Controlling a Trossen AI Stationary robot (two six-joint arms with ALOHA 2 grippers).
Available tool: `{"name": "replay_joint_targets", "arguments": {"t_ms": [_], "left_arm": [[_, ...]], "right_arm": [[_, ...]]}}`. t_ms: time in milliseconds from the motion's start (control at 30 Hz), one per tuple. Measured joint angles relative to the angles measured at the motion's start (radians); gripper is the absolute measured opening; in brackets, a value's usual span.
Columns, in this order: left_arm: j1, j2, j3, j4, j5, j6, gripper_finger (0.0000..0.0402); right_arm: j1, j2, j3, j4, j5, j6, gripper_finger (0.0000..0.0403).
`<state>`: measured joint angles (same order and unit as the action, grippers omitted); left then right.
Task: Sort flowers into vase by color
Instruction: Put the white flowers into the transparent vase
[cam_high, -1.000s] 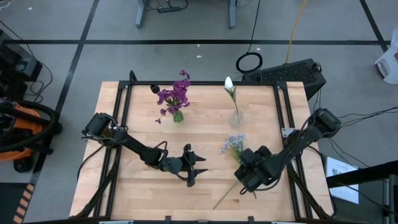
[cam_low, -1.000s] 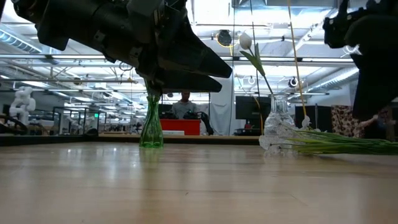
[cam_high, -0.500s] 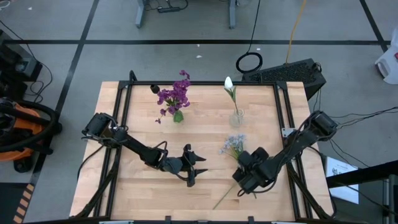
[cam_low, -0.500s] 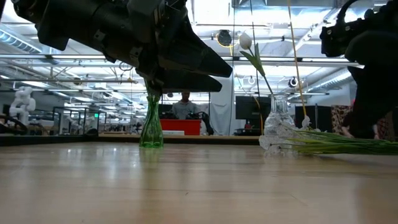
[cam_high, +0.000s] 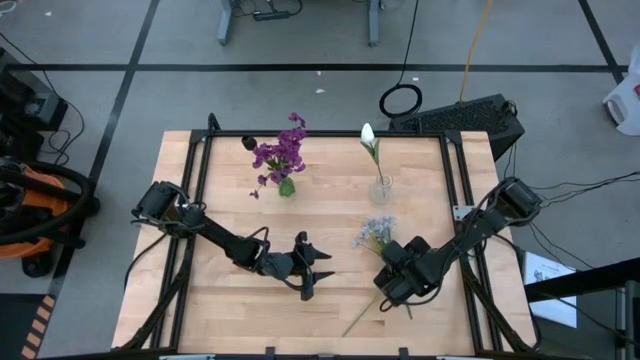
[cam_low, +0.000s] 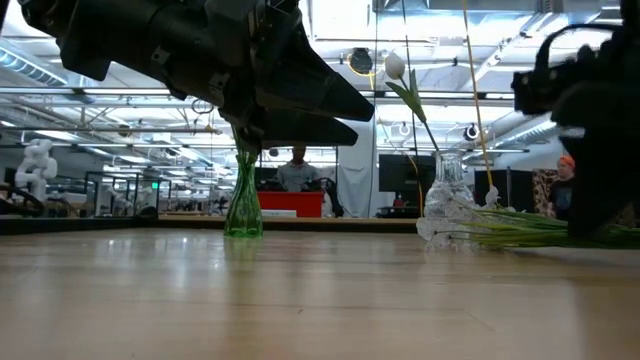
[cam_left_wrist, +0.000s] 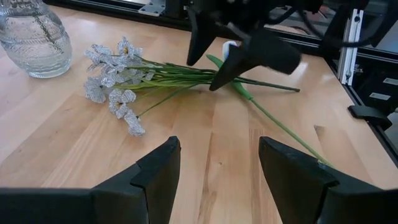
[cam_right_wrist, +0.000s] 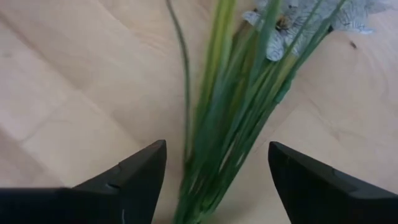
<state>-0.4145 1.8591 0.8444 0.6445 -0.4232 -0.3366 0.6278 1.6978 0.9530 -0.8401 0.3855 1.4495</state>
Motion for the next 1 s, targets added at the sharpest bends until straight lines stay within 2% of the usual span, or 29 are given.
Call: {"name": "replay_joint_targets", "arguments": {"t_ms": [233, 367, 567, 733, 833, 1000], "left_arm": [[0.0, 0.0, 0.0, -0.002, 0.0, 0.002, 0.0223], [0.0, 0.0, 0.0, -0.003, 0.0, 0.002, 0.0223], [0.0, 0.0, 0.0, -0.003, 0.0, 0.003, 0.0223], [0.0, 0.0, 0.0, -0.003, 0.0, 0.002, 0.0223], [0.0, 0.0, 0.0, -0.003, 0.0, 0.002, 0.0223], [0.0, 0.0, 0.0, -0.003, 0.0, 0.001, 0.0223]], "right_arm": [[-0.028, 0.0, -0.053, 0.067, 0.0, 0.004, 0.0227], [-0.041, 0.0, -0.065, 0.086, 0.005, 0.004, 0.0171], [-0.045, 0.0, -0.066, 0.093, 0.073, 0.012, 0.0083], [-0.045, -0.001, -0.066, 0.095, 0.108, 0.03, 0.0026], [-0.045, -0.001, -0.066, 0.104, 0.111, 0.031, 0.0007], [-0.045, -0.009, -0.066, 0.12, 0.115, 0.031, 0.001]]}}
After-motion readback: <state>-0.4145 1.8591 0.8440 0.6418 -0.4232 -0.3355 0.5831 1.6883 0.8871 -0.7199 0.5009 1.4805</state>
